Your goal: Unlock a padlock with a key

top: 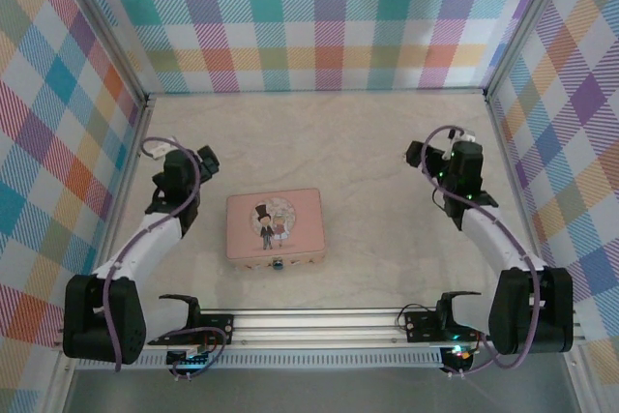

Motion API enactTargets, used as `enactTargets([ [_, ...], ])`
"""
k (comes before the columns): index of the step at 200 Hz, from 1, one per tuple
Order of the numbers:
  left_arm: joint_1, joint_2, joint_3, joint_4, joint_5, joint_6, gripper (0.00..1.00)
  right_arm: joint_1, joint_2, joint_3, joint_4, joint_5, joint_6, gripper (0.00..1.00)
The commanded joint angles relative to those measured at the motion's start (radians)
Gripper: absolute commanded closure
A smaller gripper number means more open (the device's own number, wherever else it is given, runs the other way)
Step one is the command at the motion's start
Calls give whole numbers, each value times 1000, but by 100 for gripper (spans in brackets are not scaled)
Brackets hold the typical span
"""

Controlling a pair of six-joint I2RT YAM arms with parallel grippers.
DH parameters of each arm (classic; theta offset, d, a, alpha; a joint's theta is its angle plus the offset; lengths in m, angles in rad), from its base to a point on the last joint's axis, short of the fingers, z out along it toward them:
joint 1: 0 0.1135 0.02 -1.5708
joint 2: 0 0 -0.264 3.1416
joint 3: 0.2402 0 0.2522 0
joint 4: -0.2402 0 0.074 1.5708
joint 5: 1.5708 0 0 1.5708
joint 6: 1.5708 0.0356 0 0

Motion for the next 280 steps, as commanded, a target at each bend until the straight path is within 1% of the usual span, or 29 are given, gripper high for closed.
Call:
enactTargets([
  [1,11,-22,69,-384,78,-178,0,-11,24,40,-200,-245,216,0],
  [12,12,-49,55,-392,185,-181,0,-10,29,23,-164,-351,240,2],
  [26,11,-92,46,-418,282,-198,0,-6,9,9,-160,-404,254,1],
  [47,10,-132,64,-520,357,-253,0,-1,-14,37,-251,-456,232,0],
  [60,9,-133,82,-587,415,-250,0,7,-7,59,-316,-502,225,0],
  [78,4,-128,92,-671,479,-256,0,28,8,77,-383,-565,214,4],
  [97,-12,-153,24,-634,605,-296,1,79,26,80,-427,-614,206,7],
  [110,-28,-177,-26,-596,662,-325,2,118,40,82,-458,-624,204,8],
  [134,-43,-222,-67,-600,677,-325,4,194,60,71,-454,-642,219,9],
  [157,-50,-224,-100,-554,747,-334,8,270,102,77,-427,-643,234,9],
  [180,-90,-214,-120,-481,783,-374,10,336,160,83,-386,-657,260,11],
  [198,-132,-208,-126,-440,772,-402,12,374,201,88,-347,-677,282,12],
  [224,-193,-180,-102,-409,758,-420,14,412,240,114,-338,-692,287,15],
  [253,-251,-133,-71,-392,730,-424,15,420,257,130,-338,-700,292,17],
  [280,-306,-79,-57,-346,714,-447,15,420,271,130,-339,-694,294,22],
])
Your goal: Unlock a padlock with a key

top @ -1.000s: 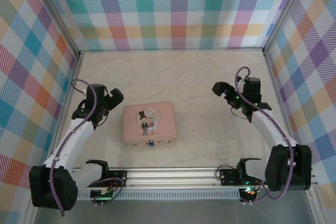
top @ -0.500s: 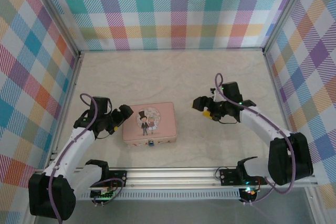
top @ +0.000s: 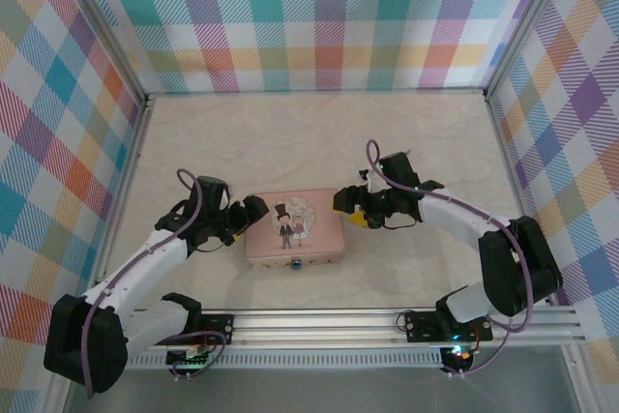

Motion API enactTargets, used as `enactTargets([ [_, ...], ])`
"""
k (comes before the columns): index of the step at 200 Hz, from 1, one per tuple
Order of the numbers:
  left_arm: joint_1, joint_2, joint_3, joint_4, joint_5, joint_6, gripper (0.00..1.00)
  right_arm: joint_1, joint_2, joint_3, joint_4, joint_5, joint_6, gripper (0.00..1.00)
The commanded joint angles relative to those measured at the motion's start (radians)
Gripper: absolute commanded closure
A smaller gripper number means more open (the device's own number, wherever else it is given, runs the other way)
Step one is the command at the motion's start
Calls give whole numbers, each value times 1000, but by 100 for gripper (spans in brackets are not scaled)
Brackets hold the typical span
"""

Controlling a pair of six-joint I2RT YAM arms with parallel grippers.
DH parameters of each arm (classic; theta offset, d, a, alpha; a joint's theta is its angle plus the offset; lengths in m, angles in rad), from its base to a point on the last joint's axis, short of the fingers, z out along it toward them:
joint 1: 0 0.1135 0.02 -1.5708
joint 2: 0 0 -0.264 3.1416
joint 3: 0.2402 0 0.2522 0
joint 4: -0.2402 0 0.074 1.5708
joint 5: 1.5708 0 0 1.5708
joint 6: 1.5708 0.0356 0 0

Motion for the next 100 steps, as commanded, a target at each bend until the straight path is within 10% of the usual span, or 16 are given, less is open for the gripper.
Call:
enactTargets([
  [1,-44,40,36,63,-4,-34,15,5,23,25,7,-19,11,22],
  [100,-162,284,201,229,-16,-46,15,-21,54,98,-61,83,-32,28],
])
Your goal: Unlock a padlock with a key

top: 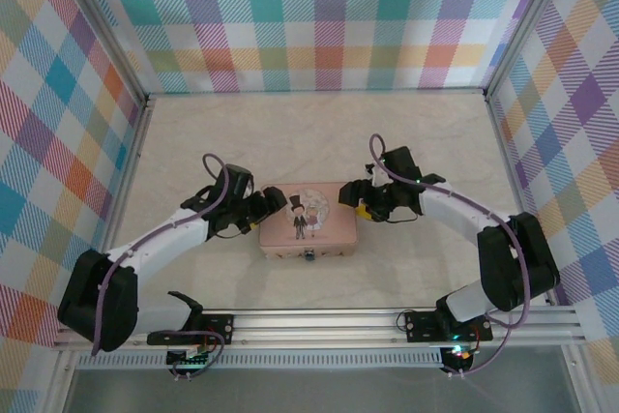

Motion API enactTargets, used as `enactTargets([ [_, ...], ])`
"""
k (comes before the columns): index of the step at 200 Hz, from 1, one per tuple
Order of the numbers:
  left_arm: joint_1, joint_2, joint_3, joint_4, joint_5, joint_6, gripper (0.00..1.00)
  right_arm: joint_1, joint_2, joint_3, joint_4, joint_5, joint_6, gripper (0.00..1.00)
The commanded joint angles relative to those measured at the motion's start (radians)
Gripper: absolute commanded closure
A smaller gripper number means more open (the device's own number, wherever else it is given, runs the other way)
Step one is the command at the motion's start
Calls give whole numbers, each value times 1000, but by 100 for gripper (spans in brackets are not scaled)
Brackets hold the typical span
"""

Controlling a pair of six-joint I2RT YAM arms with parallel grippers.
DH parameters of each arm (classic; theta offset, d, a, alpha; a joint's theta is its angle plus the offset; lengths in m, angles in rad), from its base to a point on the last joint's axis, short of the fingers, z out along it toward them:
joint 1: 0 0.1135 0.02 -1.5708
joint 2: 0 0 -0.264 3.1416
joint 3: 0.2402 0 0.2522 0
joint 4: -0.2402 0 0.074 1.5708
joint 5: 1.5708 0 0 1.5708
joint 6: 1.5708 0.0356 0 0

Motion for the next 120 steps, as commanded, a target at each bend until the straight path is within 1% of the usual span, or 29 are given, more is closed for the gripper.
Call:
enactTargets([
  [1,-44,55,75,133,76,-19,15,3,26,40,-1,-26,-33,29],
  [51,-59,186,186,179,68,-1,14,-54,74,94,16,-10,-62,28],
  [68,-61,234,231,188,68,4,14,-63,99,128,19,13,-69,28],
  [100,-62,309,313,176,68,21,14,-76,137,177,43,35,-63,28],
  [120,-62,335,349,156,36,36,13,-80,157,195,48,31,-59,28],
])
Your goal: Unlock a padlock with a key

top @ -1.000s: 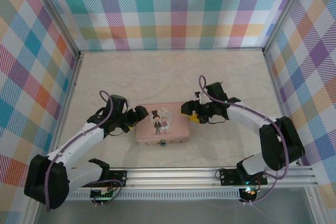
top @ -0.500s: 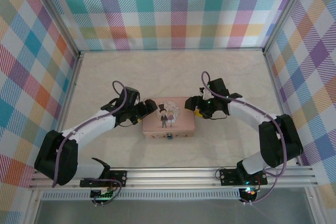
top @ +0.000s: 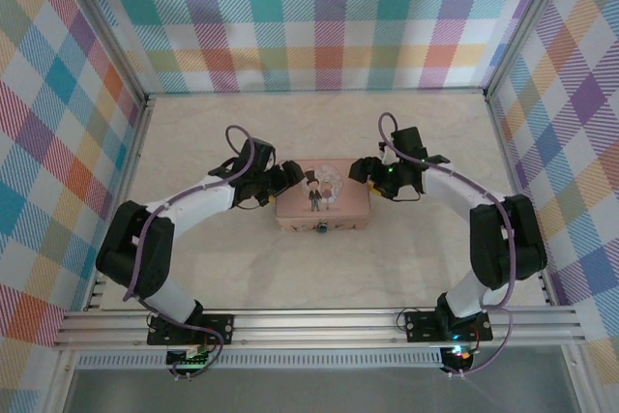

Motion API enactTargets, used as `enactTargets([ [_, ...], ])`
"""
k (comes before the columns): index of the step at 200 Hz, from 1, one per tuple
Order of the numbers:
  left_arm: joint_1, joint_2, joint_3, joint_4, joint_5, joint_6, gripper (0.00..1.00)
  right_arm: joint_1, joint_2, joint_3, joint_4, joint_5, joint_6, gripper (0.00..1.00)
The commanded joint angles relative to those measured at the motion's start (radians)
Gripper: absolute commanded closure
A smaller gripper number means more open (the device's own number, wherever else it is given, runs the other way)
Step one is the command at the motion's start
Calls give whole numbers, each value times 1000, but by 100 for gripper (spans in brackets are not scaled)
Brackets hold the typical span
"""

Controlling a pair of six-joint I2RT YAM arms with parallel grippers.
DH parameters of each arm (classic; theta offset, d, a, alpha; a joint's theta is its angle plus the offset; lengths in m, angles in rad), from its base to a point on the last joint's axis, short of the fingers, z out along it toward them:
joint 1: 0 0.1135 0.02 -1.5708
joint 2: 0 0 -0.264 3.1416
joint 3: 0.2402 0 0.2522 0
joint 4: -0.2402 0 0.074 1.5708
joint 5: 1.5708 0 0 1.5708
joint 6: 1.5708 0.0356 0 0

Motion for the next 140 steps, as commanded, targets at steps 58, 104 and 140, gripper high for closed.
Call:
enactTargets([
  [58,-45,49,107,51,38,35,7,3,57,48,81,-66,-3,27],
  [104,-36,16,97,13,-20,44,0,2,37,26,68,-59,-4,24],
  [140,-9,-19,87,-31,-60,56,0,-17,-13,18,18,-10,-17,20],
])
